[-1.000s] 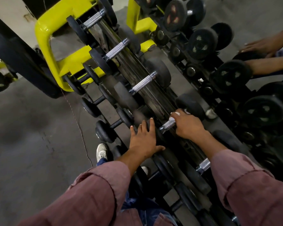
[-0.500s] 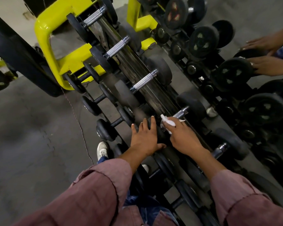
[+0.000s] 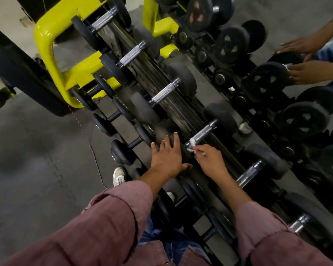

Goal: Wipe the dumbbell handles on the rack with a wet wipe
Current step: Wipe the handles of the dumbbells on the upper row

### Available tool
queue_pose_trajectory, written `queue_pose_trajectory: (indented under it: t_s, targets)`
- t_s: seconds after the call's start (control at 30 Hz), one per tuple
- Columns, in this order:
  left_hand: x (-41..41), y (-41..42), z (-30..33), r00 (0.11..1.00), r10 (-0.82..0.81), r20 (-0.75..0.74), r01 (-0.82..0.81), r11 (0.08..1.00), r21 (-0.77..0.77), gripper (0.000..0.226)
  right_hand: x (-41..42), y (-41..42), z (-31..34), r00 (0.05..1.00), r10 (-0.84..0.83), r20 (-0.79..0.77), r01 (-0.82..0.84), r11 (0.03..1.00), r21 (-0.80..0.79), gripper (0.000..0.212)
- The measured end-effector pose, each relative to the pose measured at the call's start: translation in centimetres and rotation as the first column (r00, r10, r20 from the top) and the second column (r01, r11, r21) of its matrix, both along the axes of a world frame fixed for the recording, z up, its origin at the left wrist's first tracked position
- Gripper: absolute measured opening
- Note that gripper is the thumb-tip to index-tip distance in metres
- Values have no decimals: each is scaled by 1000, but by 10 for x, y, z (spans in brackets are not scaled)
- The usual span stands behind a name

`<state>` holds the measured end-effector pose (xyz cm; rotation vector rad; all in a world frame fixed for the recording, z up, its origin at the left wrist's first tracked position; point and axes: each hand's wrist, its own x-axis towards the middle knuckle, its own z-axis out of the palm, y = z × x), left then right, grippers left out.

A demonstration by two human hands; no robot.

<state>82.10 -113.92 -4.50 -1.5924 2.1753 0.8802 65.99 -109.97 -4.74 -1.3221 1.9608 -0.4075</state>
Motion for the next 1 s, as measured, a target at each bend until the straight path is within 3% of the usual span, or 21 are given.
queue_pose_trajectory:
  t_s: [0.1, 0.17, 0.27, 0.4, 0.47, 0.57, 0.73, 0.87, 1.0]
  targets:
    - [0, 0, -1, 1000, 4, -7, -4, 1000, -1, 128, -1, 0, -5, 972, -212, 98, 202, 974, 103, 19]
    - [-1, 0, -1, 1000, 6, -9, -6, 1000, 4, 128, 0, -1, -11, 896, -360, 261, 323, 930, 175, 14]
    - [-1, 0, -1, 1000, 7, -9, -7, 1000, 12, 129, 1, -8, -15, 676, -540, 501, 497, 837, 230, 15]
    - [0, 1, -1, 1000, 12, -13, -11, 1000, 20, 128, 1, -20, -9, 371, -648, 665, 665, 685, 297, 31]
    - [1, 1, 0, 1000, 16, -11, -16, 1000, 24, 128, 0, -21, -10, 308, -665, 681, 676, 656, 335, 47]
    - [1, 2, -1, 1000, 22, -15, -21, 1000, 22, 128, 3, -16, -2, 345, -675, 652, 624, 684, 379, 47]
    - [2, 3, 1, 1000, 24, -19, -23, 999, 26, 126, 11, -3, 3, 531, -644, 551, 465, 765, 446, 34]
    - [8, 0, 5, 999, 5, -51, -3, 999, 45, 122, 14, -1, 9, 671, -554, 492, 418, 831, 366, 32]
    - [22, -9, 11, 993, -33, -111, 36, 999, 23, 110, 12, -3, 7, 770, -471, 429, 387, 881, 273, 14]
